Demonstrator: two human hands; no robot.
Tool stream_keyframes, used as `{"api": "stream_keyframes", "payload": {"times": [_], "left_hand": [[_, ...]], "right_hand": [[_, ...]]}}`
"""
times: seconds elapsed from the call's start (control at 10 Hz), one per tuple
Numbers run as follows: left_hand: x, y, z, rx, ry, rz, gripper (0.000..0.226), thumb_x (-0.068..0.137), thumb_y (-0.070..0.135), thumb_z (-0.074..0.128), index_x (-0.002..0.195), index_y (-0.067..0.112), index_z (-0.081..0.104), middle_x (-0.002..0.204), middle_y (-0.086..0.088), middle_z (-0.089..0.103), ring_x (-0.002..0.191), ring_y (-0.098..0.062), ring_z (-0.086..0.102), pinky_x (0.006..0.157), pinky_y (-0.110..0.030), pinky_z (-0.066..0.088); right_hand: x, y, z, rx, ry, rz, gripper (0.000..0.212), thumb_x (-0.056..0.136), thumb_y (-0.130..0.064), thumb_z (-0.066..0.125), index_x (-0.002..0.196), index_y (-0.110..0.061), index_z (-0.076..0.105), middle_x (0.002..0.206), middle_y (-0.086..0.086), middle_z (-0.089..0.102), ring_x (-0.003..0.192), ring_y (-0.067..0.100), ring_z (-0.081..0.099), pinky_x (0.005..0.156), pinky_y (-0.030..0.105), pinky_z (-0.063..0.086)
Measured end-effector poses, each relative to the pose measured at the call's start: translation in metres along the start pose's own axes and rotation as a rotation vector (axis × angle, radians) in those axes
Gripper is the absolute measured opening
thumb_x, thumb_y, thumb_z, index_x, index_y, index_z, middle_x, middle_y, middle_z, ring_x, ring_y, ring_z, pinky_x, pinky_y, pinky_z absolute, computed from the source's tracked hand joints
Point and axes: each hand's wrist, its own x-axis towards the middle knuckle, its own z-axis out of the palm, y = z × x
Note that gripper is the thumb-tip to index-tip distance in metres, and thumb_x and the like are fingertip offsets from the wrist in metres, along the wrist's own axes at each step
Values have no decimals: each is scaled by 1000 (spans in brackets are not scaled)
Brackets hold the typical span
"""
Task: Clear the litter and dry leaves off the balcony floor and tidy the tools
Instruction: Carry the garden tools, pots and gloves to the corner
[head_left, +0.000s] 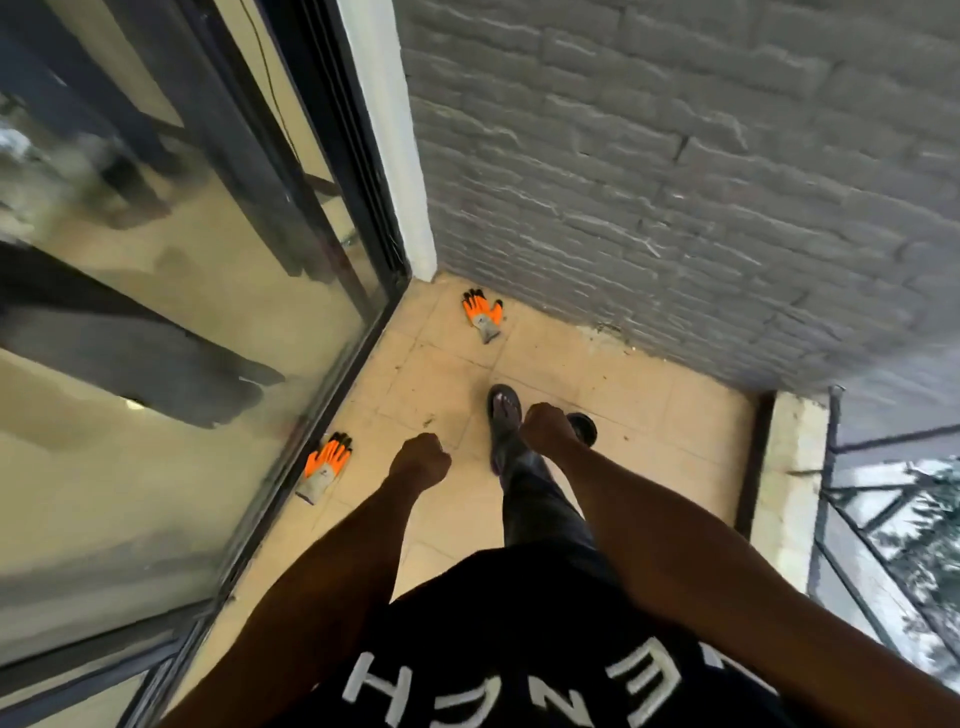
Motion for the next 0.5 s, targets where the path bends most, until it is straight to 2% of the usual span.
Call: {"api": "stream_keyframes", "payload": {"times": [0.1,0.2,0.3,0.4,0.5], "left_hand": [[56,17,-29,-23,-10,-39,36,94,29,53,119,4,62,129,-16,59,121,-33,54,97,-32,43],[116,41,-58,-70,-65,-132,38,96,30,53,122,3,61,128,-17,60,120,-33,55,98,-34,43],[177,62,-77,-102,-106,-131,37,97,30,52,123,5,60,131,-14,59,123,-31,53,99,-31,40],[272,79,-78,-162,-138,-191,32,95,28,54,118,8,64,127,-11,63,119,-30,55,94,-28,41],[316,90,-85,-202,-130,-143,31,96,28,54,119,9,64,126,-9,64,118,-28,57,94,-28,41]], "right_hand": [[68,-22,-24,-4,3,-26,39,103,-26,39,124,2,55,128,22,58,120,38,53,95,37,44],[142,-48,-52,-80,-102,-12,35,103,-21,40,123,2,57,127,22,58,119,37,54,93,36,44],[235,-64,-73,25,-195,79,31,98,-17,46,116,0,64,118,18,63,111,33,59,83,31,44],[335,-67,-67,33,-276,172,31,96,-14,48,118,2,63,120,19,62,114,34,57,89,33,46],[393,-67,-68,71,-272,183,31,95,-14,50,118,2,62,119,20,63,112,35,59,91,36,50]]}}
